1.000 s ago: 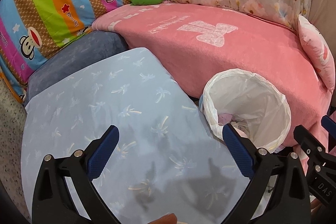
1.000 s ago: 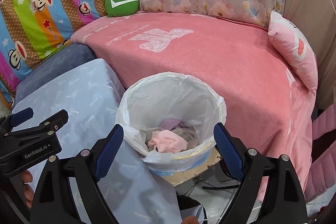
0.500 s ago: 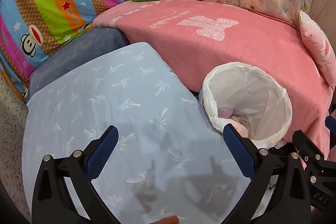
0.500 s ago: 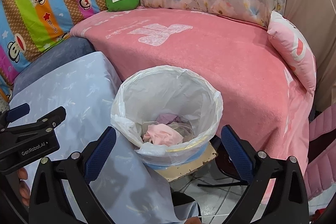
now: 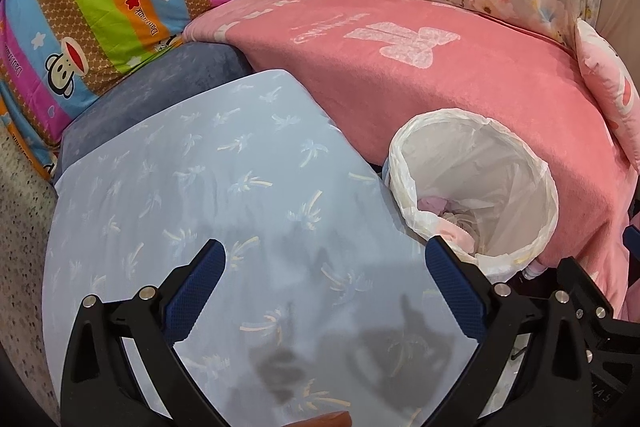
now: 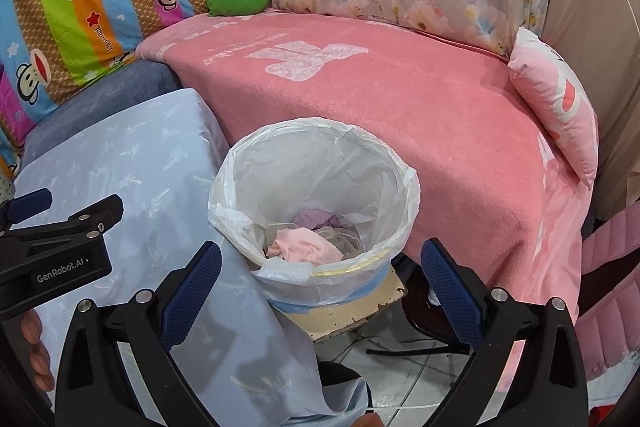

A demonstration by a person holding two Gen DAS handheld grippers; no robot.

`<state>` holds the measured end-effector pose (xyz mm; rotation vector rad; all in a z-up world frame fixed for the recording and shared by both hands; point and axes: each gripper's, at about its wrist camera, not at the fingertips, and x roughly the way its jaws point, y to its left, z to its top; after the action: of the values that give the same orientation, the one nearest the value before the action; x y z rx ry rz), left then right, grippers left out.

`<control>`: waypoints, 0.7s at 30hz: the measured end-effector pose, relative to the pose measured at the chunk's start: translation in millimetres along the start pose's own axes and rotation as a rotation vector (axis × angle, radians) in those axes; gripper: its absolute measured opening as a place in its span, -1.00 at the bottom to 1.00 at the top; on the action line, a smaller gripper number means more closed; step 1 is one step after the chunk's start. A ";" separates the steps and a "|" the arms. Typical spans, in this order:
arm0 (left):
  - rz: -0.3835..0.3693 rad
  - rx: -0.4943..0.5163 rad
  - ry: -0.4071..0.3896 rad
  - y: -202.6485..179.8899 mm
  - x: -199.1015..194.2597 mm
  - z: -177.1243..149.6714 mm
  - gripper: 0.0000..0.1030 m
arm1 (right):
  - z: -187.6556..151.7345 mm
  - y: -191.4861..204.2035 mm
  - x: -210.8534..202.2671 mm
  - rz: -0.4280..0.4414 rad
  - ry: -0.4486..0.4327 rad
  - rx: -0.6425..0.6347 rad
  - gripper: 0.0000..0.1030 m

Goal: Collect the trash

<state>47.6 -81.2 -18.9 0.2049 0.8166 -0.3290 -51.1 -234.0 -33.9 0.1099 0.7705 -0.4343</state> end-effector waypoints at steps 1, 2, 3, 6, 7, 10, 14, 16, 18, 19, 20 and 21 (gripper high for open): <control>0.003 -0.001 0.000 -0.3 -0.2 -0.2 0.86 | -1.2 0.6 0.5 -0.001 0.002 -0.001 0.89; 0.005 -0.002 -0.002 -0.4 -0.6 -0.6 0.86 | -1.6 0.4 0.6 -0.002 0.002 -0.001 0.89; 0.009 -0.004 -0.001 -0.4 -0.7 -1.2 0.86 | -1.7 0.0 0.3 -0.003 0.002 0.000 0.89; 0.015 -0.015 0.002 -0.1 -0.7 -2.4 0.86 | -1.8 -0.4 -0.2 -0.009 0.001 -0.003 0.89; 0.017 -0.019 0.004 -0.2 -0.6 -2.4 0.86 | -2.3 -0.5 -0.5 -0.010 0.000 -0.002 0.89; 0.019 -0.027 0.011 -0.1 0.3 -2.8 0.86 | -2.1 -1.7 -0.1 -0.012 0.001 -0.003 0.89; 0.022 -0.031 0.015 0.1 0.8 -4.0 0.86 | -1.9 -1.7 0.5 -0.012 0.003 -0.004 0.89; 0.021 -0.032 0.018 0.3 1.0 -3.9 0.86 | -2.6 -1.4 1.0 -0.013 0.006 -0.007 0.89; 0.020 -0.032 0.022 0.5 1.6 -4.6 0.86 | -3.7 -0.8 1.1 -0.012 0.006 -0.007 0.89; 0.020 -0.033 0.023 0.0 1.8 -4.7 0.86 | -3.7 -0.6 1.2 -0.013 0.007 -0.008 0.89; 0.021 -0.034 0.023 0.2 1.7 -5.3 0.86 | -4.1 -0.4 1.4 -0.013 0.009 -0.009 0.89; 0.021 -0.036 0.022 0.0 1.5 -5.5 0.86 | -4.4 -0.4 1.7 -0.013 0.009 -0.010 0.89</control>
<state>44.8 -79.9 -23.7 0.1833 0.8408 -0.2927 -53.0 -233.9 -38.2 0.0979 0.7828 -0.4430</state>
